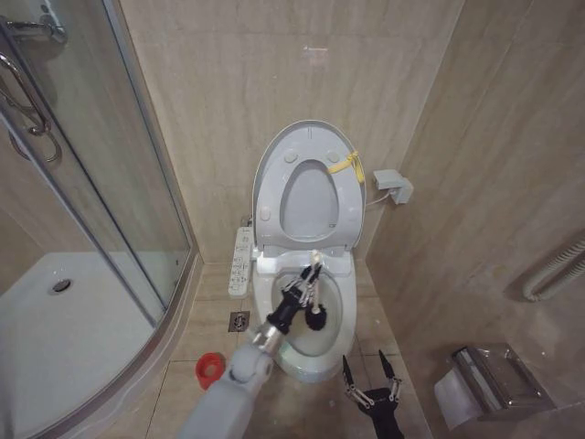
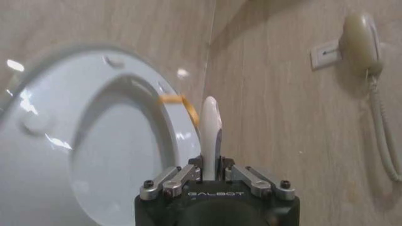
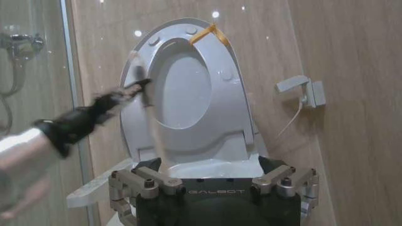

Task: Open the toilet lid, clean the toilet bowl with a toilet brush, close the toilet lid, and flush.

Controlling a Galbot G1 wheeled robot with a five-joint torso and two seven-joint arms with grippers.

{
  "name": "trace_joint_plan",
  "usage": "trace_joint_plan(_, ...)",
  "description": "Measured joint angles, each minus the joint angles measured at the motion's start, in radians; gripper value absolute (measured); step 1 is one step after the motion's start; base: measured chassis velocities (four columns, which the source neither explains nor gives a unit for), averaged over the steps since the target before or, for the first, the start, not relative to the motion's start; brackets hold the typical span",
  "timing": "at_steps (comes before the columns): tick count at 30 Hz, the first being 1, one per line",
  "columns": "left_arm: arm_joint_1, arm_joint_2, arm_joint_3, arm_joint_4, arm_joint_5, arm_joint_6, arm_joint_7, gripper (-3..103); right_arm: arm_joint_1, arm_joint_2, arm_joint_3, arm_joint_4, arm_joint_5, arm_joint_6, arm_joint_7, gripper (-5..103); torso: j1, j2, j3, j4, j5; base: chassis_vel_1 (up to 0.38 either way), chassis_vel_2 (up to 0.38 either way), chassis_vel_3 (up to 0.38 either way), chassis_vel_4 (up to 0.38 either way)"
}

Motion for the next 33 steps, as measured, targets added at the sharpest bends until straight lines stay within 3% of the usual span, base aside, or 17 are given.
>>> trace_joint_plan(3,0.075,0.067,-0.048,-0.099,-0.015,0.001,-0.016,16,0.011,0.001,-0.007,-0.012,-0.004,0.001,-0.001,100,0.0,0.0,0.0,0.0003,0.0001,0.0,0.0,0.0,0.0)
trace_joint_plan(9,0.169,0.131,-0.124,-0.211,-0.044,0.002,-0.042,16,0.021,0.003,-0.016,-0.028,-0.007,0.002,-0.003,100,0.0,0.0,0.0,0.0004,-0.0001,0.0,0.0,0.0,0.0)
trace_joint_plan(13,0.274,0.176,-0.221,-0.334,-0.054,0.004,-0.074,16,0.03,0.003,-0.021,-0.043,-0.008,0.005,-0.006,100,0.0,0.0,0.0,0.0003,0.0001,0.0,0.0,0.0,0.0)
trace_joint_plan(22,0.454,0.188,-0.329,-0.476,0.015,-0.004,-0.151,16,0.035,-0.002,-0.023,-0.046,-0.002,0.009,-0.006,100,0.0,0.0,0.0,0.0003,0.0001,0.0,0.0,0.0,0.0)
trace_joint_plan(26,0.485,0.184,-0.355,-0.483,0.042,-0.012,-0.175,16,0.033,-0.006,-0.022,-0.048,0.004,0.013,-0.006,100,0.0,0.0,0.0,0.0003,0.0003,0.0,0.0,0.0,0.0)
trace_joint_plan(33,0.516,0.156,-0.426,-0.405,0.119,-0.007,-0.297,16,0.041,-0.017,-0.019,-0.053,0.02,0.014,-0.007,100,0.0,0.0,0.0,0.0003,0.0002,0.0,0.0,0.0,0.0)
